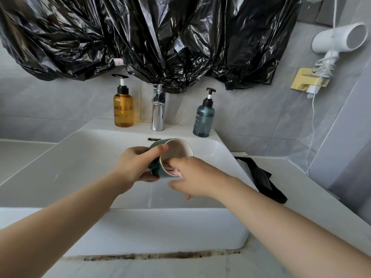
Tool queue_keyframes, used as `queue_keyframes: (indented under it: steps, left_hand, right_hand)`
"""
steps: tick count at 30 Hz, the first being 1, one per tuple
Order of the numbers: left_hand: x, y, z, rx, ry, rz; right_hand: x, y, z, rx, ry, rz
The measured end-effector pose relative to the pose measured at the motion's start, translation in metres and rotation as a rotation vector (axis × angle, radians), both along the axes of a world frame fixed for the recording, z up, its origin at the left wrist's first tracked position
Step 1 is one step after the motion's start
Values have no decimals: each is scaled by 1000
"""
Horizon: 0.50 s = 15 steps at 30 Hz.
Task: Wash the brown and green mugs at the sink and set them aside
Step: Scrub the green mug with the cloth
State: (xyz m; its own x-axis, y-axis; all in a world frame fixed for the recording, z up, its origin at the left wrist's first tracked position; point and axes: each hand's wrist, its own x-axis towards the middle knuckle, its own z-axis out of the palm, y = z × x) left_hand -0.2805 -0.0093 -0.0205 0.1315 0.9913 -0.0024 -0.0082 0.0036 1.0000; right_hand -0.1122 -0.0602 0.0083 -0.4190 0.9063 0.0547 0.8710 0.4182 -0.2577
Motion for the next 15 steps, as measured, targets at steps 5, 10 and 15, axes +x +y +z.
queue_keyframes:
  steps: [5,10,15]
  left_hand:
    - [-2,2,-2,-6,30,2]
    - [0,1,-2,-3,63,-27]
    - [0,-1,-1,29,99,-14]
  right_hand:
    - [20,-2,9,23,-29,73]
    - [21,2,-3,150,-132,148]
    - [11,11,-21,213,-218,117]
